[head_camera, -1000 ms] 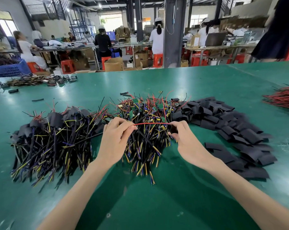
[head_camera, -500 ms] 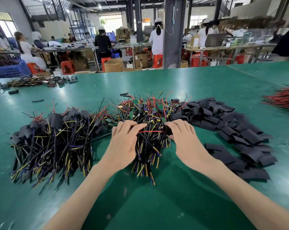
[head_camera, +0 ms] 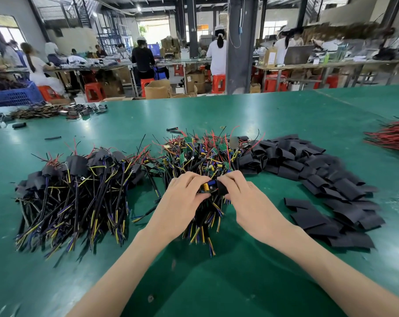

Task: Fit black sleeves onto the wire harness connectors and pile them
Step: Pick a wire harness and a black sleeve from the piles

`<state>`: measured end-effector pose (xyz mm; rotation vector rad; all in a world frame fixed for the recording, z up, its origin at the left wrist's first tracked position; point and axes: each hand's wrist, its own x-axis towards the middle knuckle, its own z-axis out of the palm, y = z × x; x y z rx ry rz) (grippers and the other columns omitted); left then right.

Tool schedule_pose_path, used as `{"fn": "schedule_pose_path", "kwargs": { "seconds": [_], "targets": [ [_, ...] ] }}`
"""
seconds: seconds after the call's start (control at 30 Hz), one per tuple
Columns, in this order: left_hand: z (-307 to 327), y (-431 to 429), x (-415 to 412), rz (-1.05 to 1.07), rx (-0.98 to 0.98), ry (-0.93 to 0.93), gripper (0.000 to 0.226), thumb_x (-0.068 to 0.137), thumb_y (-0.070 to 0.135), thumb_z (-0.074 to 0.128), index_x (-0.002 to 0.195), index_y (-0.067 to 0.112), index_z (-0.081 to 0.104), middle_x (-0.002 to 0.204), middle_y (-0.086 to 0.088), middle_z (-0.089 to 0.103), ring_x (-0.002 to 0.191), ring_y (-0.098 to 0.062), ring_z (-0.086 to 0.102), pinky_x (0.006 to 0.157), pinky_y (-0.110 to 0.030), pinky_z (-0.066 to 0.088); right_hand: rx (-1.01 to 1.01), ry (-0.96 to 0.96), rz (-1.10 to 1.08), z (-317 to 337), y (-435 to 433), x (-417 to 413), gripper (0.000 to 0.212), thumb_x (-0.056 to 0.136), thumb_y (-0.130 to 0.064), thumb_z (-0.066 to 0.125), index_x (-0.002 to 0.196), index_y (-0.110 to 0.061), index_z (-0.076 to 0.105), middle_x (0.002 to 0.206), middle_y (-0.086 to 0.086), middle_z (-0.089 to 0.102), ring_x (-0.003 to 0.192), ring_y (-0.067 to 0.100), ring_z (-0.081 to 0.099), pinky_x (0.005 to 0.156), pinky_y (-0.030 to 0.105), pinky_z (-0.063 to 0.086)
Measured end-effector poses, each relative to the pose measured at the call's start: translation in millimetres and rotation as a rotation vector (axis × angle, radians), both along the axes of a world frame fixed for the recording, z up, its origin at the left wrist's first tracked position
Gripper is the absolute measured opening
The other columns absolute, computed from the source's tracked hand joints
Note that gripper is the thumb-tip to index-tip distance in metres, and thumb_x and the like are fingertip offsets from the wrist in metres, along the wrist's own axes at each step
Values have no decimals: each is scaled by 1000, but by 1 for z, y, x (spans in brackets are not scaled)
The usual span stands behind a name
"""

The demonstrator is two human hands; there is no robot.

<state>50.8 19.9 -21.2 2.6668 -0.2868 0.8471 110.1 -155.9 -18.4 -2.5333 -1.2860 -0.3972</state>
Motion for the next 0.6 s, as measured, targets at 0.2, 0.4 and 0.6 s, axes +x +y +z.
{"fn": "schedule_pose_path", "kwargs": {
  "seconds": [0.2, 0.4, 0.6],
  "targets": [
    [-4, -1, 0, 18, -111, 17, 27, 91, 18, 60, 117, 10, 62, 105, 0, 56, 94, -18, 55, 89, -29, 41, 6, 83, 20, 0, 1, -1, 67, 79, 10, 49, 138, -13, 29, 129, 3, 25, 105, 29, 53, 87, 37, 46],
    [-1, -4, -1, 19, -141, 26, 26, 92, 19, 59, 117, 11, 61, 104, 2, 55, 93, -15, 54, 88, -29, 41, 20, 92, 29, 1, -1, -1, 64, 81, 11, 46, 138, -12, 30, 129, 4, 26, 106, 27, 54, 85, 35, 45],
    [-2, -3, -1, -14, -118, 43, 27, 90, 17, 62, 117, 14, 62, 102, 1, 55, 90, -15, 52, 86, -26, 39, 63, 182, 54, -4, -1, 2, 63, 83, 13, 45, 139, -13, 30, 128, 0, 24, 111, 21, 55, 82, 31, 47]
  ]
}}
